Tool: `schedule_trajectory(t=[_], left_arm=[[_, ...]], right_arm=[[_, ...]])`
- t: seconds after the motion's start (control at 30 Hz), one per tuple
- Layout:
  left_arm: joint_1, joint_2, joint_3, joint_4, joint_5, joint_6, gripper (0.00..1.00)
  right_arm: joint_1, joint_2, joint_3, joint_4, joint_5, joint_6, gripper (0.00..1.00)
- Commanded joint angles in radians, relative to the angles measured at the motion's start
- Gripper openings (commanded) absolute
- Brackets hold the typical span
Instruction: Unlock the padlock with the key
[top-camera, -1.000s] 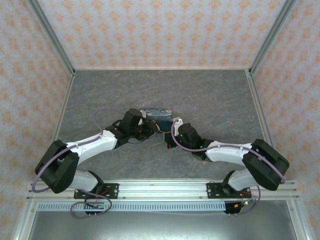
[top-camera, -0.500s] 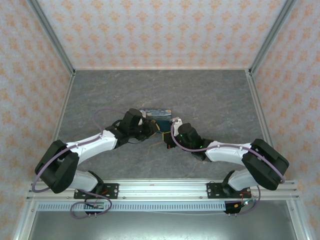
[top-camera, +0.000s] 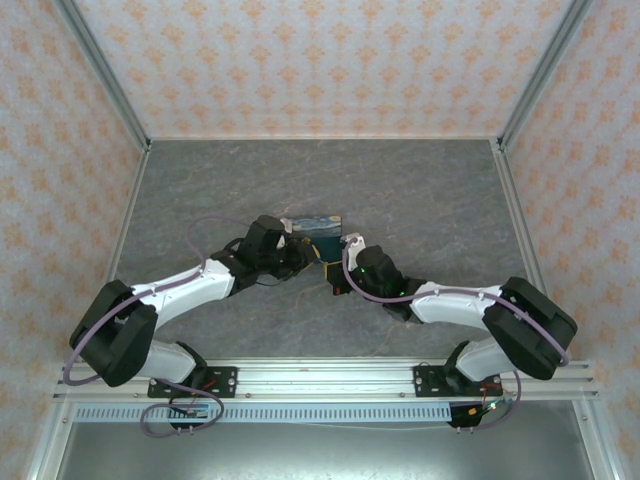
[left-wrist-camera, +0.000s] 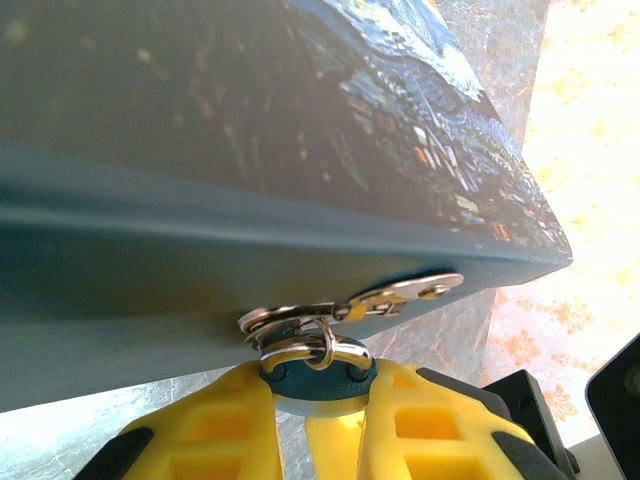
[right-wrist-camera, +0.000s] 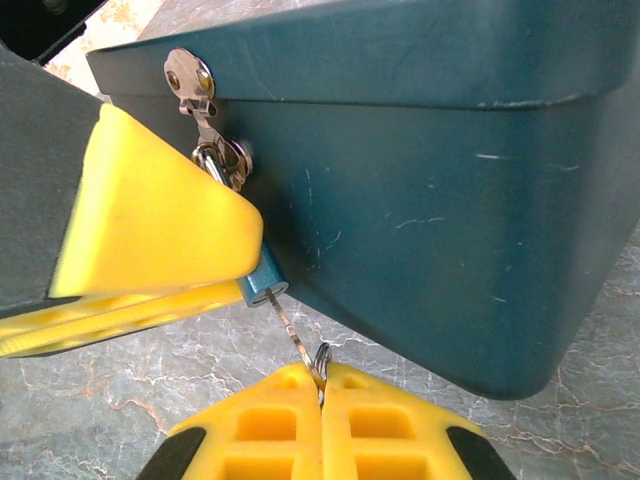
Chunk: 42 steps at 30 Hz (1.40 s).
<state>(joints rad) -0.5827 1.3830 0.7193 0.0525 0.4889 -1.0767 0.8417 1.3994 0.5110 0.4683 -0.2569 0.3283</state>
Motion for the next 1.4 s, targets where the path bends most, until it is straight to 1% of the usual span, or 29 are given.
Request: schedule_trajectory(t=[0.0,0.17,0.43,0.6,0.77,0.87,1.07,1.23,1.37], left_arm=[[-0.006,-0.025,0.037,0.022,0.010,-0.001,0.18],[-0.006,-0.029,0.033,0.007,0.012,0.009,0.18],[-0.006,-0.029,0.028,-0.002,0.016,0.022,0.18],[-0.007,-0.021,0.023,0.014,0.019,0.015,0.18],[-0.006,-0.017,0.025,0.013,0.019,0.017,0.18],[-0.006,-0.012,0.023,0.017,0.022,0.015,0.18],[-0.008,-0.005,0.023,0.025,0.021,0.011,0.18],[-0.009,0.001,0.022,0.034,0.017,0.008,0.18],[-0.011,0.005,0.023,0.038,0.017,0.009,0.18]], right_arm=[[0.005,0.011,0.029,0.081,0.028,0.000,0.00],[0.005,0.005,0.023,0.109,0.053,-0.022,0.00],[0.004,0.009,0.052,0.080,0.051,-0.074,0.00],[-0.012,0.025,0.049,0.128,-0.009,-0.045,0.00],[-0.059,0.044,0.031,0.210,-0.105,0.022,0.00],[-0.075,0.050,0.031,0.219,-0.146,0.032,0.00],[-0.076,0.076,0.050,0.199,-0.172,0.020,0.00],[-0.081,0.110,0.050,0.259,-0.215,0.075,0.00],[-0.104,0.115,0.046,0.299,-0.254,0.121,0.00]])
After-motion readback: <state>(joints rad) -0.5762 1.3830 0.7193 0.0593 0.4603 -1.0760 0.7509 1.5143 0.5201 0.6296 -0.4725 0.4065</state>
